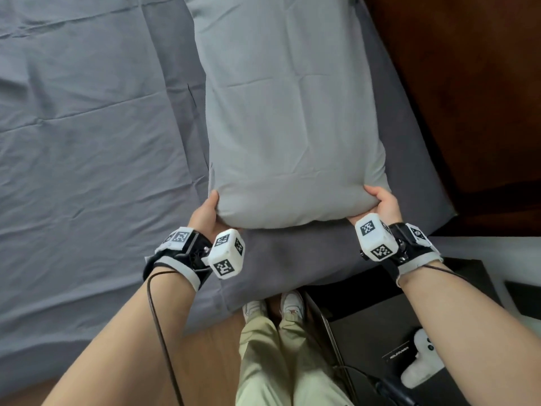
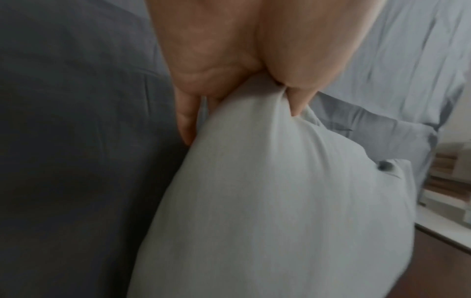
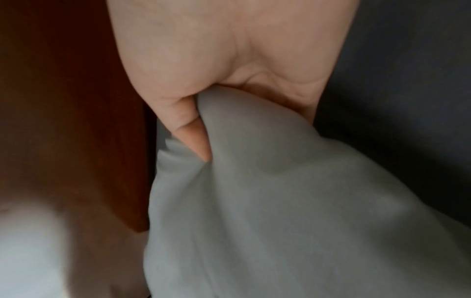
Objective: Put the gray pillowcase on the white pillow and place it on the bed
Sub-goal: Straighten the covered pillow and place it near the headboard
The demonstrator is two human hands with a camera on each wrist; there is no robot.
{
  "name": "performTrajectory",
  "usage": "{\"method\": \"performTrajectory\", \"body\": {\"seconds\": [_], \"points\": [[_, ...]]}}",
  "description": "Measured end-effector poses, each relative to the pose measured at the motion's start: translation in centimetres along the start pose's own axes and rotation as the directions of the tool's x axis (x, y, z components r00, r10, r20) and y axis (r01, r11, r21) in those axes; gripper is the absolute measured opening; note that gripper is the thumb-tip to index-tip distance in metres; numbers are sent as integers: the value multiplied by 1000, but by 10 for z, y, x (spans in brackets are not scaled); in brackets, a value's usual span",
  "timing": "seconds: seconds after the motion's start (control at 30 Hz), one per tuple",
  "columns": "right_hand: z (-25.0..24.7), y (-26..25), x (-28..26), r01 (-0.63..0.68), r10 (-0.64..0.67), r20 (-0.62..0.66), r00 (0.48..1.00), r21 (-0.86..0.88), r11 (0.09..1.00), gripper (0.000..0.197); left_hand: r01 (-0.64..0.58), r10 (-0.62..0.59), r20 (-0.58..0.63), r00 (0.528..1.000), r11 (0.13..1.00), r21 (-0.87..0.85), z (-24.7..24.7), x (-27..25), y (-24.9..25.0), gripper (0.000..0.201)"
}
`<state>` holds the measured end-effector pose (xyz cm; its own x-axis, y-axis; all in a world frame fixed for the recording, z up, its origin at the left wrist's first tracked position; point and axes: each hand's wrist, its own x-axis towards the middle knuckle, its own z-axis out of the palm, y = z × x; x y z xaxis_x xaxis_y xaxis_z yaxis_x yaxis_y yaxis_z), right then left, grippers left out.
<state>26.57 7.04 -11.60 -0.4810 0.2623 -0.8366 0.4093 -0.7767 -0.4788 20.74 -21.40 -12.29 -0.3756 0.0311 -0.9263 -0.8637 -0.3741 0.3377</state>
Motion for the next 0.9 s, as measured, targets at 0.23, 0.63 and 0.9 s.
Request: {"method": "performTrajectory", "body": {"seconds": [0.23,0.63,0.9], "points": [[-13,10,11,-92,75,-95,993,-190,978,23,40,16,-138,990,918,395,-1,14,-5,23],[-6,0,25,-70,15,-173,985,-315,947,53,-207,261,-35,965,835,510,9,12,5,32],[-1,-9,19,-244,276,11,961,-430,869,47,32,-92,143,985,927,374,13,9,11,45]]}}
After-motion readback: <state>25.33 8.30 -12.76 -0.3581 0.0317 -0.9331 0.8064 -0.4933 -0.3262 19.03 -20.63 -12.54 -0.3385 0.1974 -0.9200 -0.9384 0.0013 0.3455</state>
